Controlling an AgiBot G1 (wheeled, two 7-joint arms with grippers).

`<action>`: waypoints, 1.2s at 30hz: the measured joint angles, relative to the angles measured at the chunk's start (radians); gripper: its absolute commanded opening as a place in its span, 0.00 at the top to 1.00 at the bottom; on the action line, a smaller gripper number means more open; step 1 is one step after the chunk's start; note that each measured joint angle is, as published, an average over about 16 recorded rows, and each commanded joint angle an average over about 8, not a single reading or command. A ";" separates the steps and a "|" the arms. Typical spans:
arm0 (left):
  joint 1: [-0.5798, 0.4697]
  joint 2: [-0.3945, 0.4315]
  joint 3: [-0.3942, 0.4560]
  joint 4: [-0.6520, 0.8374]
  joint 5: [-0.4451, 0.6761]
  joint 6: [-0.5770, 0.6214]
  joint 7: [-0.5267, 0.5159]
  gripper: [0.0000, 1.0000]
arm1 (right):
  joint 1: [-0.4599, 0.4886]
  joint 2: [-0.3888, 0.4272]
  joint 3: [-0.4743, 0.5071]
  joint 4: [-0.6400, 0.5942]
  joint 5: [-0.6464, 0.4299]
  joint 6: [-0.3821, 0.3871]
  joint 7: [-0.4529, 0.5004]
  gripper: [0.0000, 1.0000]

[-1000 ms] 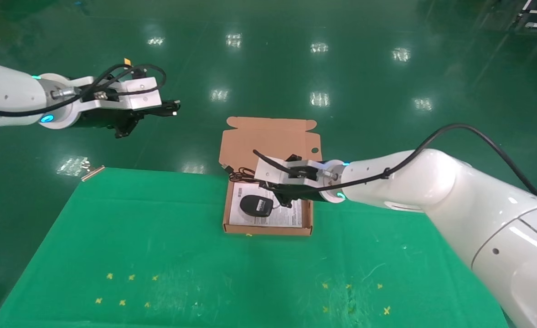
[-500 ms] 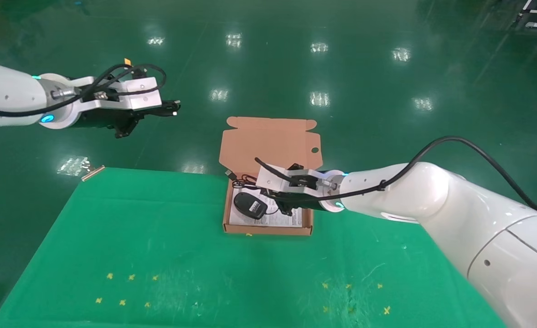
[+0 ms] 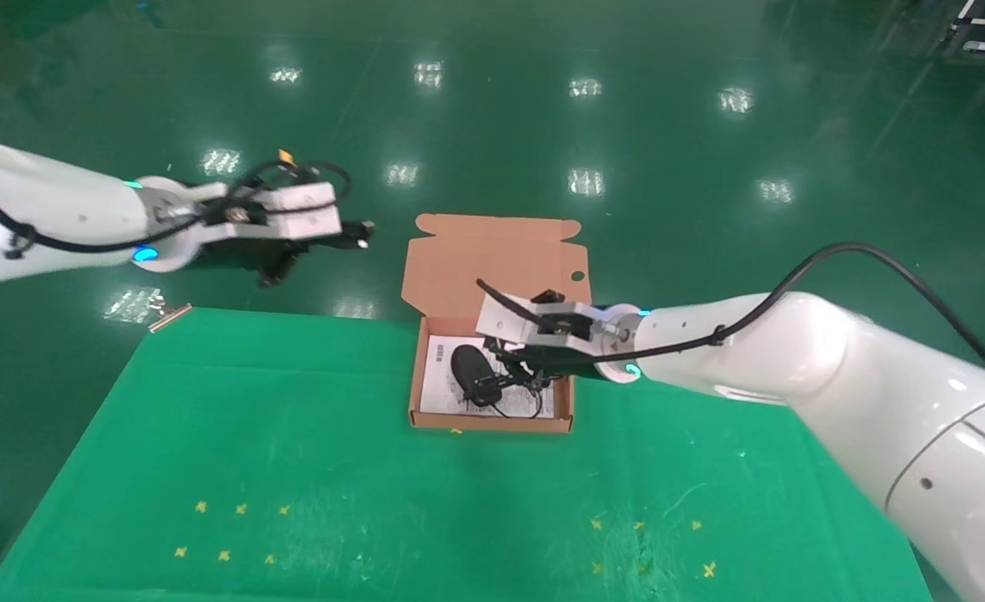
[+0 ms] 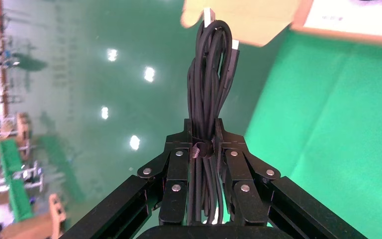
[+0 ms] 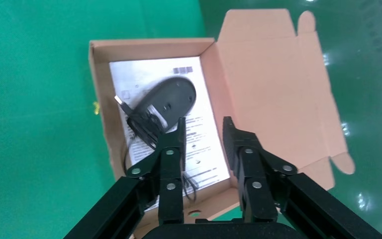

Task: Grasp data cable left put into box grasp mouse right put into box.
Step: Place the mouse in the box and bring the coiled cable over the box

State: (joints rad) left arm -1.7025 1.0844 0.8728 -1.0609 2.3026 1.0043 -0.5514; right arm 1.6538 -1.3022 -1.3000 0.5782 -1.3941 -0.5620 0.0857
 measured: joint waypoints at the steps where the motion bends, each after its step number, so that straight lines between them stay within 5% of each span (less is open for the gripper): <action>1: 0.007 0.009 0.002 0.008 -0.005 -0.009 0.006 1.00 | 0.002 0.009 0.000 0.007 -0.001 0.001 0.003 0.00; 19: 0.138 0.224 0.053 0.248 -0.077 -0.286 0.161 1.00 | 0.057 0.308 -0.040 0.291 -0.107 0.005 0.184 0.00; 33: 0.157 0.288 0.243 0.318 -0.254 -0.435 0.208 1.00 | 0.104 0.520 -0.098 0.578 -0.309 -0.019 0.481 0.00; 34: 0.157 0.289 0.260 0.317 -0.267 -0.442 0.205 0.95 | 0.107 0.528 -0.101 0.592 -0.323 -0.022 0.500 0.00; 36: 0.155 0.290 0.290 0.315 -0.289 -0.454 0.200 0.70 | 0.111 0.542 -0.105 0.616 -0.349 -0.027 0.532 0.00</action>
State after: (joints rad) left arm -1.5476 1.3740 1.1624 -0.7463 2.0136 0.5505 -0.3509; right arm 1.7646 -0.7601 -1.4055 1.1941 -1.7429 -0.5894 0.6180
